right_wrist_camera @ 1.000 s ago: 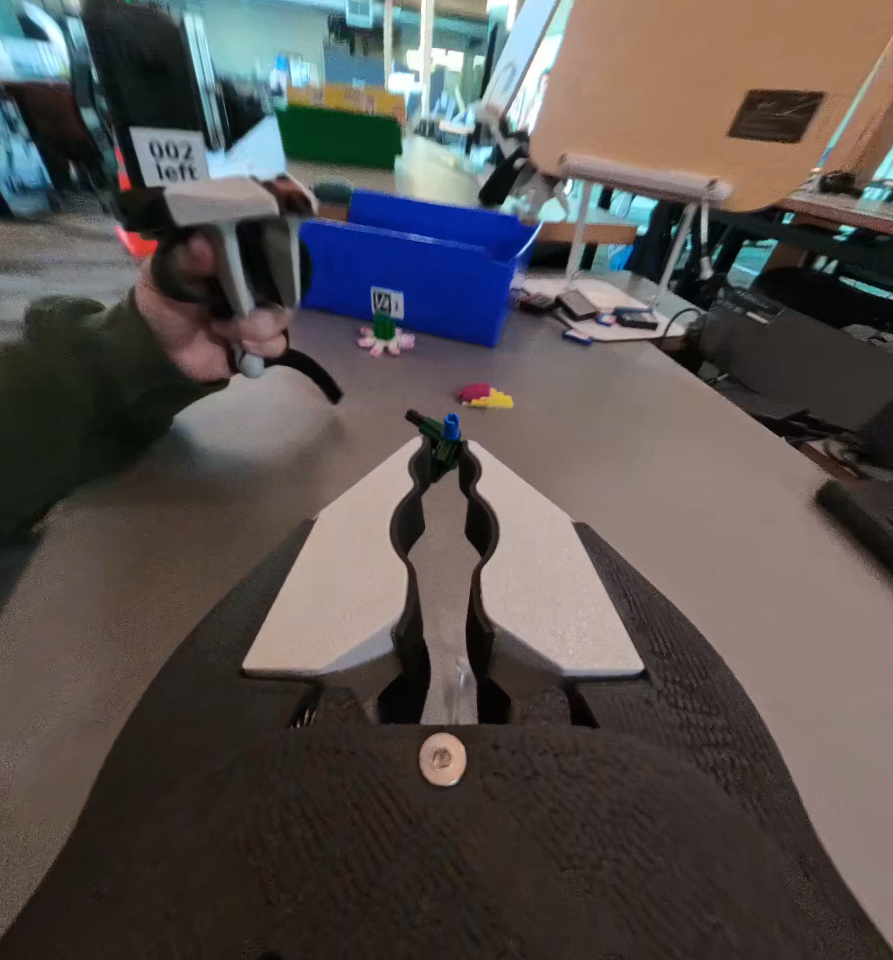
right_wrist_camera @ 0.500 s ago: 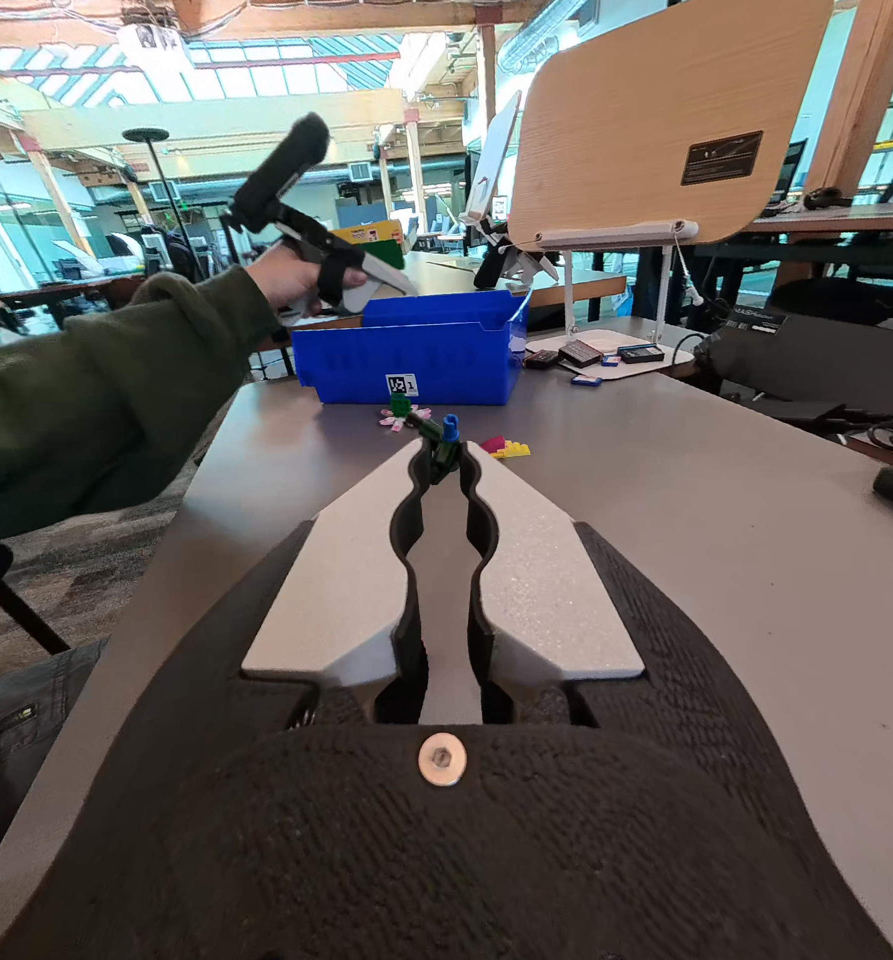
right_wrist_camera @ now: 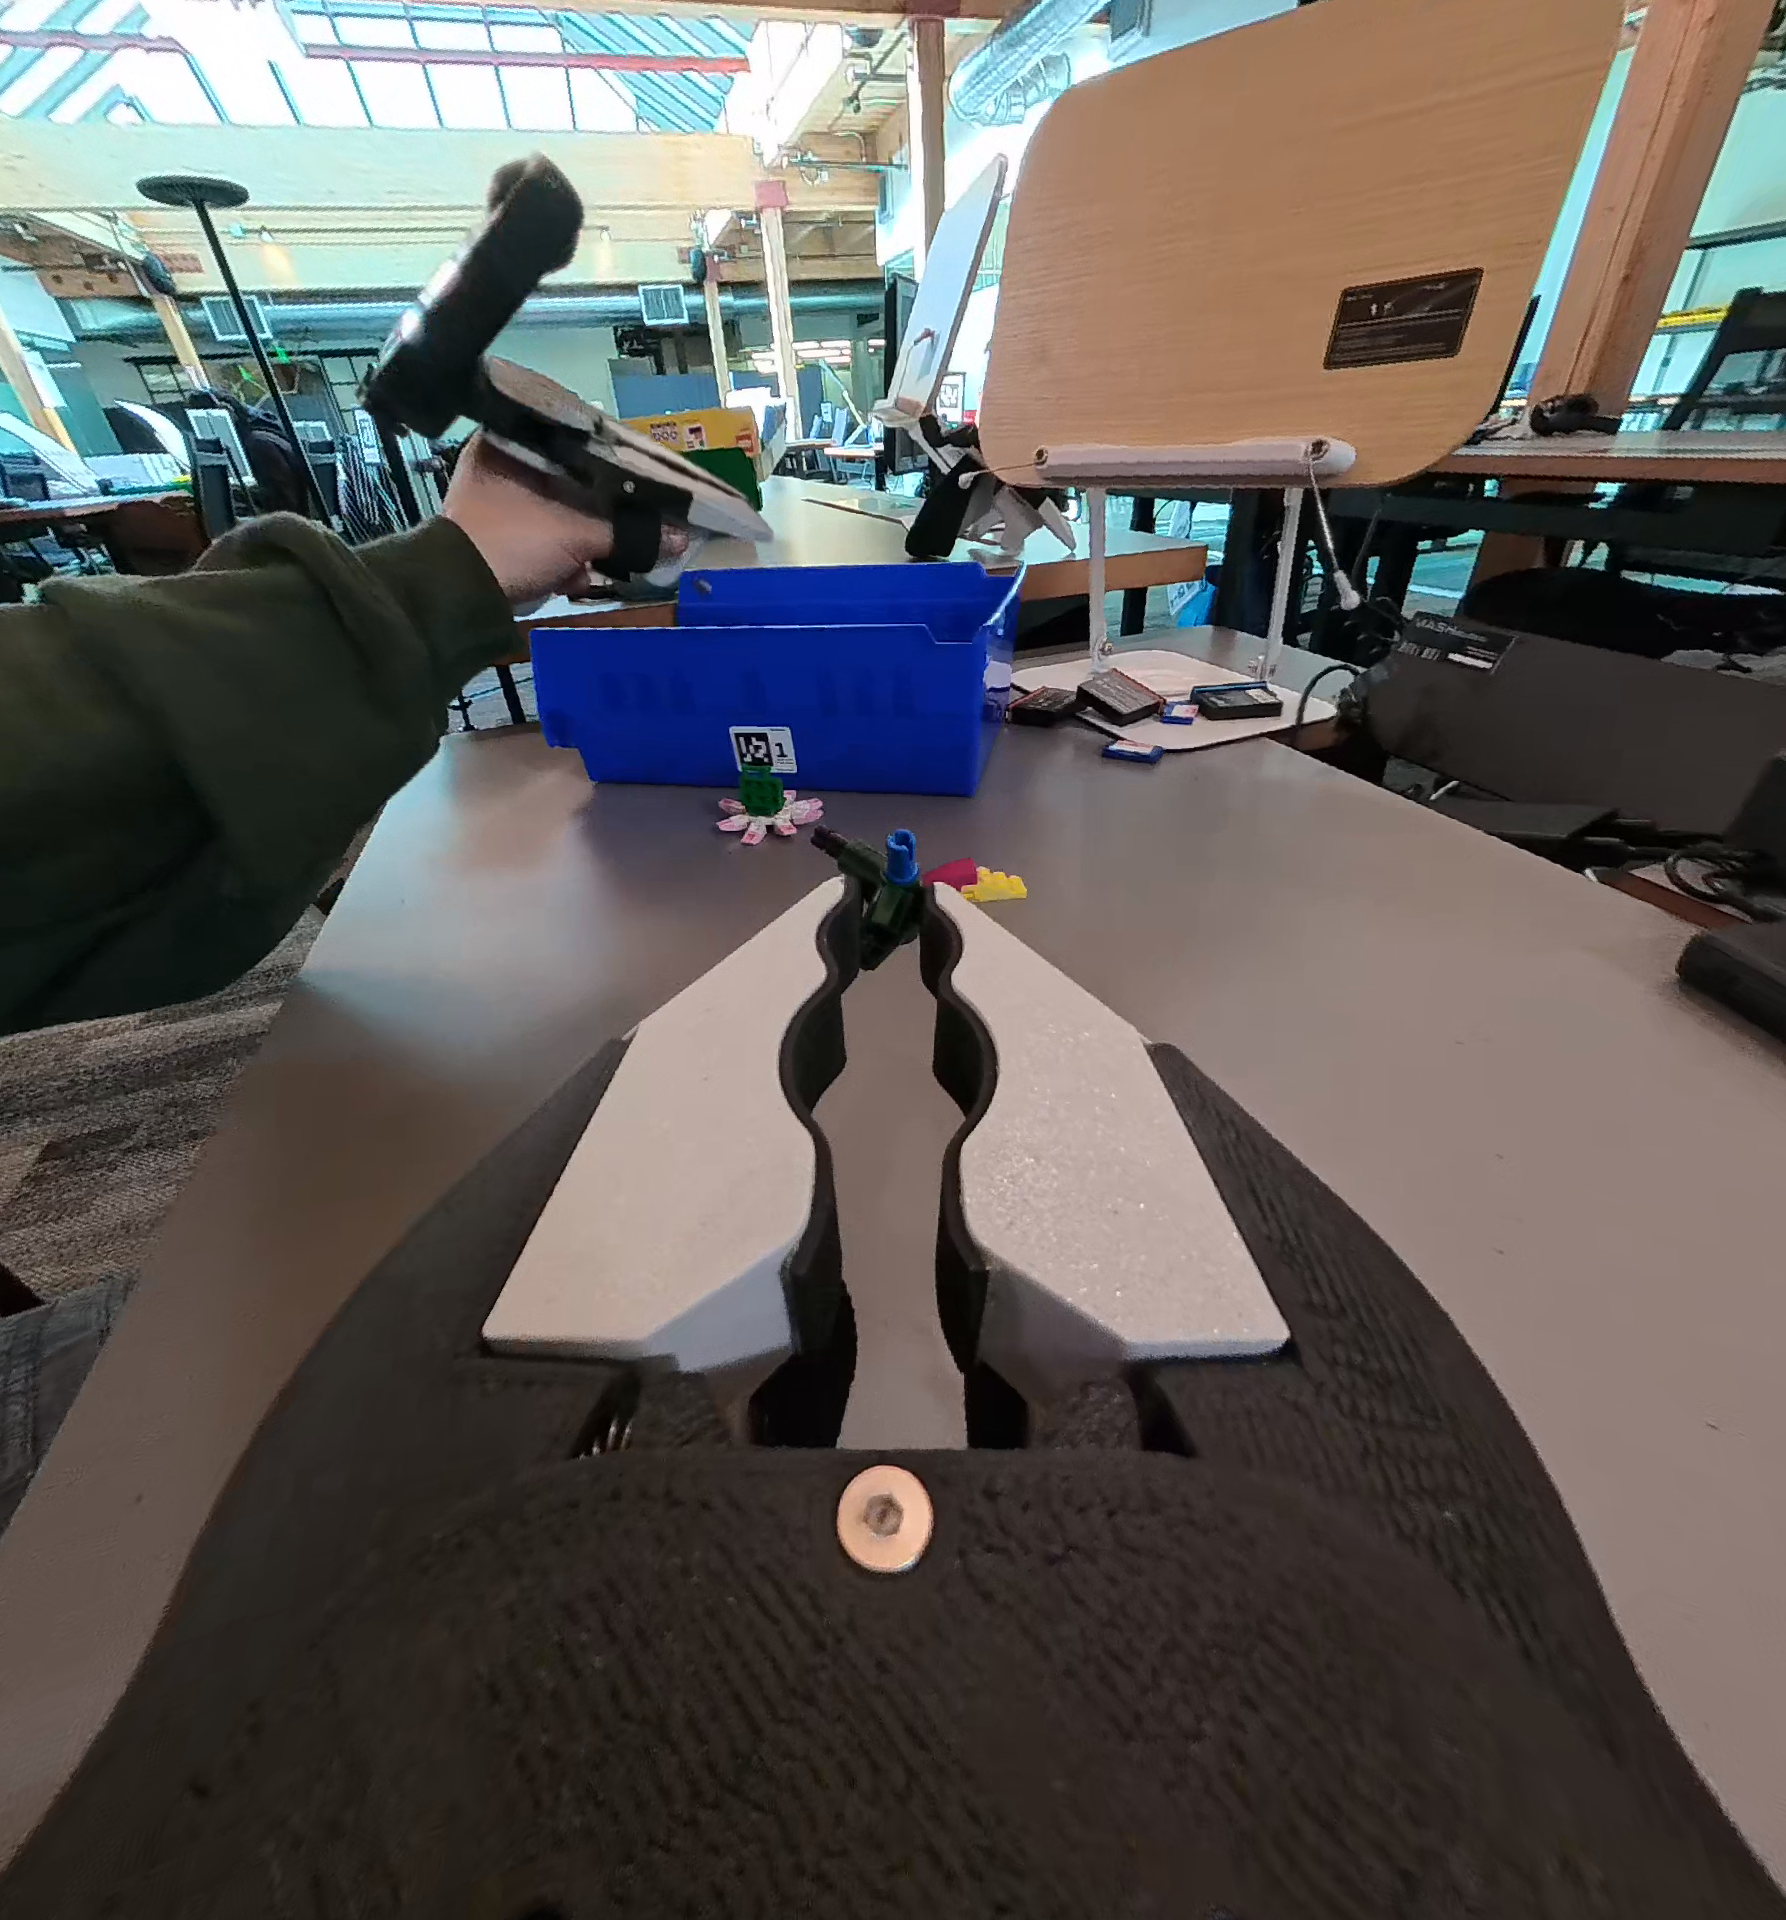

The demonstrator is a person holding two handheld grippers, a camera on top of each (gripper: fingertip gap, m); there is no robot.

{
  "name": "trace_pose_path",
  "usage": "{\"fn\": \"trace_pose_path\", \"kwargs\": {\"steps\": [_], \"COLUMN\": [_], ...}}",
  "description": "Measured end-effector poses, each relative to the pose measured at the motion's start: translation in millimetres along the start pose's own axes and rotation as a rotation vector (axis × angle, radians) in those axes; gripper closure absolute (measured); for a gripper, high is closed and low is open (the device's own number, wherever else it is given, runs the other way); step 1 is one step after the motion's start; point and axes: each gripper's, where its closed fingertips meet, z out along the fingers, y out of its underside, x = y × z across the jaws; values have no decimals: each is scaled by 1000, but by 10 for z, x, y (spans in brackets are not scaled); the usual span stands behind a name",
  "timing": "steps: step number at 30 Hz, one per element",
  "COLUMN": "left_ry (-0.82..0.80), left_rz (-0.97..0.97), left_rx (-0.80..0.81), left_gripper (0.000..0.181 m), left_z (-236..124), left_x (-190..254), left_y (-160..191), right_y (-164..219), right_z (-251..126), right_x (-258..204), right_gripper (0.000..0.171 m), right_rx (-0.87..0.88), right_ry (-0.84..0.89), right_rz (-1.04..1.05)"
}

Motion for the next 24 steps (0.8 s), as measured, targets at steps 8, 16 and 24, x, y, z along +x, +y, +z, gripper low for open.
{"fn": "trace_pose_path", "kwargs": {"steps": [8,16,24], "left_ry": [33,661,797], "left_rz": [41,134,510], "left_rx": [40,374,525], "left_gripper": [179,140,171], "left_z": [-54,-1013,-1507], "left_x": [54,2237,3548], "left_y": [-8,-563,-290], "right_y": [20,-60,-47], "right_z": [26,24,138], "right_x": [-29,-64,-431], "right_gripper": [163,163,163], "right_rx": [-14,-23,-6], "right_ry": [16,189,101], "right_rz": [-49,-350,-467]}}
